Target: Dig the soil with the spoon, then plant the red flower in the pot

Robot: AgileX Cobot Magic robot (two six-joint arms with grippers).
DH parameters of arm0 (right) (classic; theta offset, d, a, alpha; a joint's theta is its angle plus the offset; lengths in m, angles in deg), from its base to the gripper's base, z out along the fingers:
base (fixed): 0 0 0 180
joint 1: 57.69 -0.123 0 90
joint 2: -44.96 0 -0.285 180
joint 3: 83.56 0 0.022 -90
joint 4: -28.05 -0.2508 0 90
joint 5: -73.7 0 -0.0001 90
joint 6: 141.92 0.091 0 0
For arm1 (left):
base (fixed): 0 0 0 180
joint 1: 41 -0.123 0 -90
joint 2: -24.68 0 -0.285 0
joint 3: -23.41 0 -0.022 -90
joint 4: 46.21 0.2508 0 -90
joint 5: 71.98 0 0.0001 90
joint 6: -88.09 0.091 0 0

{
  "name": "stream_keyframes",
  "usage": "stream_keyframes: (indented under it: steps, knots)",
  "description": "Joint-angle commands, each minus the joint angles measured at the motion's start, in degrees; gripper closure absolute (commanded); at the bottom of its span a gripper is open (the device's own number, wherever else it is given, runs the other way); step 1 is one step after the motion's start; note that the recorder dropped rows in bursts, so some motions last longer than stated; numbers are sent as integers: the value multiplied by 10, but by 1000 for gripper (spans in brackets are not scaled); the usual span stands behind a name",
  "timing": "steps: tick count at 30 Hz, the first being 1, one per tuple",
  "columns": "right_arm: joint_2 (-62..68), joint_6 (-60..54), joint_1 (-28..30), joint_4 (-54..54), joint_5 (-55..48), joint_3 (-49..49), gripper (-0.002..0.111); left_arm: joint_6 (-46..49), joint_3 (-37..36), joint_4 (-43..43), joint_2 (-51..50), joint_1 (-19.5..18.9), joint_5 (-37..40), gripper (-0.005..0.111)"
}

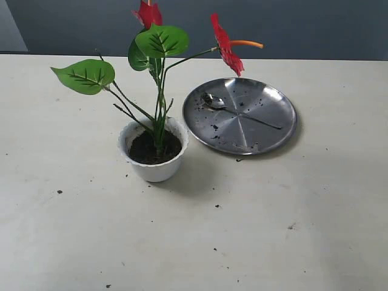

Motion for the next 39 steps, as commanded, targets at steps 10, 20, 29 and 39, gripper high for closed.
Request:
stream_keyframes:
  steps: [10, 20, 29, 39]
  knots:
    - [-161, 132, 181, 144, -237, -25, 109, 0, -1, 3, 3, 3, -7, 106]
    - [-178, 115, 183, 146, -237, -25, 109, 0, -1, 3, 3, 3, -7, 106]
    - [-178, 91, 183, 146, -237, -25, 109, 0, -1, 3, 3, 3, -7, 106]
    - [-178, 91, 183, 128, -237, -25, 109, 0, -1, 3, 3, 3, -7, 106]
